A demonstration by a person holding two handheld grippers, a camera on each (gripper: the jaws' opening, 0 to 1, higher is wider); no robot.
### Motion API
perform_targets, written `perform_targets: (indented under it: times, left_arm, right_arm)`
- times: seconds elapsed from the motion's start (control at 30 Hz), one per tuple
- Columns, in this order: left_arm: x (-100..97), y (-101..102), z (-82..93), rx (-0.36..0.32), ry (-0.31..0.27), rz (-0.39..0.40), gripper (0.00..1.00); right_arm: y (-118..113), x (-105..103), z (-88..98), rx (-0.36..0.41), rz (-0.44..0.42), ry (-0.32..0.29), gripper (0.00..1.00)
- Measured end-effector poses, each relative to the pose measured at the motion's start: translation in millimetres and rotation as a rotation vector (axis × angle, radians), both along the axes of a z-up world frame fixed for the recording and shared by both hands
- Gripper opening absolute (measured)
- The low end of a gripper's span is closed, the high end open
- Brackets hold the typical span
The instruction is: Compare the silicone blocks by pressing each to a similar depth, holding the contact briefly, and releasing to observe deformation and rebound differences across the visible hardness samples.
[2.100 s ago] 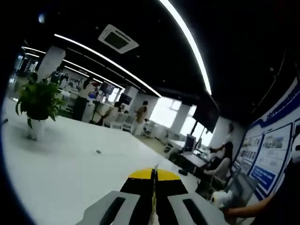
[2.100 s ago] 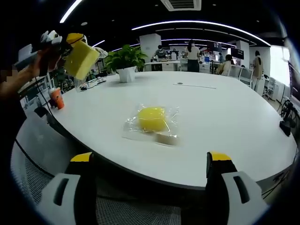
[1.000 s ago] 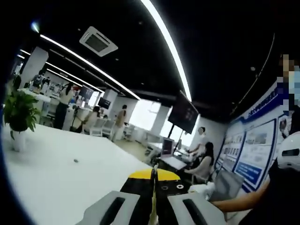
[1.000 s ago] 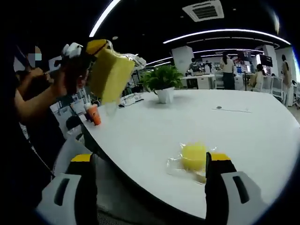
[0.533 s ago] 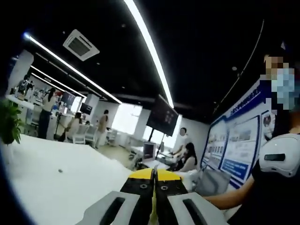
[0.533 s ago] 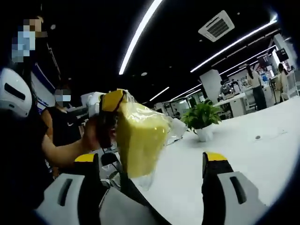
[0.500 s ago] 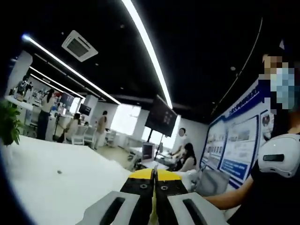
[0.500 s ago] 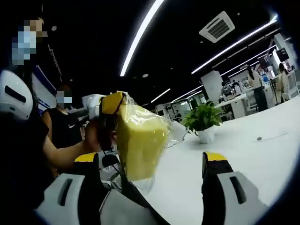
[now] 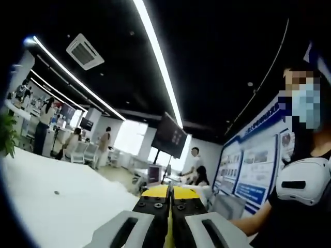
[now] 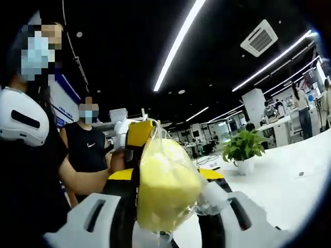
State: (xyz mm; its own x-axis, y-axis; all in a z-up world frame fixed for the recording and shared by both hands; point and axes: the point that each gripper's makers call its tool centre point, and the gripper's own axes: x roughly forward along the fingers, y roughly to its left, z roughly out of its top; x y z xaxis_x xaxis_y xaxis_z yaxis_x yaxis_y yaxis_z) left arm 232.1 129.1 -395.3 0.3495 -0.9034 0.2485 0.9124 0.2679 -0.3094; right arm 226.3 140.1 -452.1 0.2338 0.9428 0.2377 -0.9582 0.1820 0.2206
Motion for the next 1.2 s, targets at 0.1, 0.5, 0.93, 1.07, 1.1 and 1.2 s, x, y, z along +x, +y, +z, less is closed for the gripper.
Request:
perform_targets:
  times: [0.1,0.5,0.93,1.07,1.1,1.2]
  left_arm:
    - [-1.3,2,0.8,-0.003,-0.007,0.004,0.00]
    - [0.3,4,0.8,0.017,-0.039,0.029,0.00]
    - [-1.4,1,-1.4,0.110,-0.113,0.075,0.00]
    - [-2.2,2,-1.5,0.119,-0.121,0.082,0.00]
    - [-2.6,3,-1.0,0.118,-0.122,0.083,0.00]
    - [-4.3,3,0.9,0.106,-0.117,0.079,0.00]
  right_arm:
    - [-1,-3,3.8,0.008,0.017,0.011,0.38]
    - [-4,-3,8.8,-0.068,-0.009,0.087,0.11]
    - [-6,-5,4.3,-0.133,-0.011,0.145,0.02]
    - [-5,-8,4.9,-0.136,-0.004,0.144,0.02]
    - [-5,-8,5.5,-0.135,-0.002,0.147,0.02]
    - [-4,-10,7.3,-0.137,0.004,0.144,0.02]
